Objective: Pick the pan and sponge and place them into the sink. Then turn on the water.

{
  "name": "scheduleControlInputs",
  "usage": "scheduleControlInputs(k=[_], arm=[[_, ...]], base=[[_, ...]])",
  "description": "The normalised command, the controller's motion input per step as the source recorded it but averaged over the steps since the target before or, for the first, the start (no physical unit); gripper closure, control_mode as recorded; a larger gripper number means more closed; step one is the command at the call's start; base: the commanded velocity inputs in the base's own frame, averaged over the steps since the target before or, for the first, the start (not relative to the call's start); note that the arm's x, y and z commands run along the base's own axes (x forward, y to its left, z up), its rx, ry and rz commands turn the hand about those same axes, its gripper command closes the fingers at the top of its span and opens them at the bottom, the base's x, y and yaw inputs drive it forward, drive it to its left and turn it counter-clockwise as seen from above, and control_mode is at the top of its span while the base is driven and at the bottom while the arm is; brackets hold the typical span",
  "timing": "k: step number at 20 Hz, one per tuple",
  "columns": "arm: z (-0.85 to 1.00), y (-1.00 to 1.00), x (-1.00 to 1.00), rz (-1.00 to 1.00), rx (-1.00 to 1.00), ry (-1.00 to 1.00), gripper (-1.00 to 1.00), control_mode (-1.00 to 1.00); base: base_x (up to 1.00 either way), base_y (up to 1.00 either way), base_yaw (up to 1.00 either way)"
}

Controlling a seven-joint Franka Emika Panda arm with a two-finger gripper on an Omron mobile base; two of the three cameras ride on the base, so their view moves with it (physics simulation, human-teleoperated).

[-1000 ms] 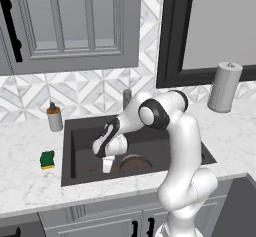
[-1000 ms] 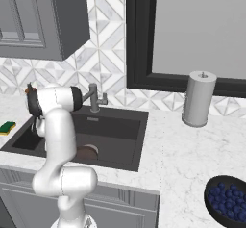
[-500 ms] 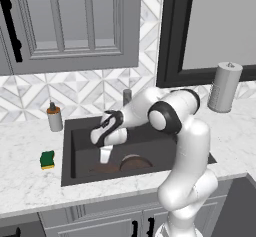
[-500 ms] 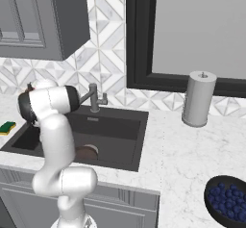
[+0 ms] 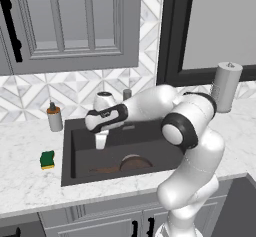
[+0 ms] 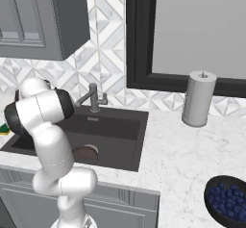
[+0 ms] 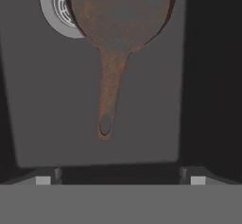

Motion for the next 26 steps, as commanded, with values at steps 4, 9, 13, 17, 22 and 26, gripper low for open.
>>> scheduleControlInputs(k=[4,9,13,17,22,26], arm=[[0.11,0.0,-0.06,0.01,0.0,0.0,-1.0,-1.0],[0.0,0.0,-0.03,0.1,0.01,-0.01,-1.0,-1.0],[0.13,0.0,-0.03,0.56,0.0,-0.1,-1.0,-1.0],[0.2,0.06,0.0,0.69,0.0,-0.12,-1.0,-1.0],[0.11,0.26,0.0,0.76,0.0,-0.09,-1.0,-1.0],[0.01,0.42,0.0,0.77,-0.06,-0.14,-1.0,-1.0]], base=[[0.0,0.0,0.0],[0.0,0.0,0.0],[0.0,0.0,0.0],[0.0,0.0,0.0],[0.0,0.0,0.0],[0.0,0.0,0.0]])
